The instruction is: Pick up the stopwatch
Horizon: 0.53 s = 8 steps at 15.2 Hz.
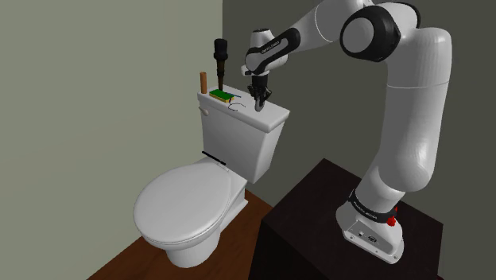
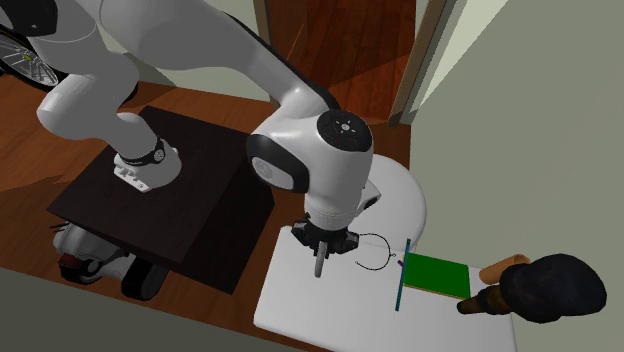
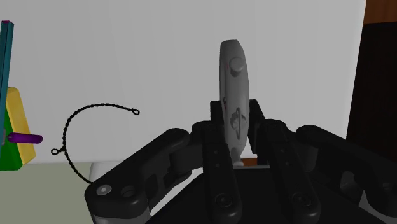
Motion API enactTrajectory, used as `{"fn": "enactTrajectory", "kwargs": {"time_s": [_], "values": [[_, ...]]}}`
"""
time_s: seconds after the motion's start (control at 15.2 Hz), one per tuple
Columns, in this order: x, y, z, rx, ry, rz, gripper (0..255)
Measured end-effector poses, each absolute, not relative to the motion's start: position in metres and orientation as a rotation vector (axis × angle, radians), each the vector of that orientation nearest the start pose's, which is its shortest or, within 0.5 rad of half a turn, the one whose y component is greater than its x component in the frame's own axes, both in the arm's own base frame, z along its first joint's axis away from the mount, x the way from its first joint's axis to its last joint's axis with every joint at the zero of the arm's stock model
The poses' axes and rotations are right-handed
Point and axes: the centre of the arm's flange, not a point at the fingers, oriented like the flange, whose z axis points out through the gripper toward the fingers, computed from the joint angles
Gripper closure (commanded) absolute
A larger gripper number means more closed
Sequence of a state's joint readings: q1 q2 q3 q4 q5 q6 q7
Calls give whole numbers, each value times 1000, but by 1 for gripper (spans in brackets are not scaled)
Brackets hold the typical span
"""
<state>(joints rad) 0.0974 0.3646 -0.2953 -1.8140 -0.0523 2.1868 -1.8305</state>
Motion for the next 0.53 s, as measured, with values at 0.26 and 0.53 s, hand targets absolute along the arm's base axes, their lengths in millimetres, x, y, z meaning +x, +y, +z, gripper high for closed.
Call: {"fn": "enactTrajectory", "kwargs": {"time_s": [0.26, 0.53], "values": [[631, -116, 367, 2027, 2266, -172, 255], [631, -115, 387, 2027, 2266, -172, 255]]}}
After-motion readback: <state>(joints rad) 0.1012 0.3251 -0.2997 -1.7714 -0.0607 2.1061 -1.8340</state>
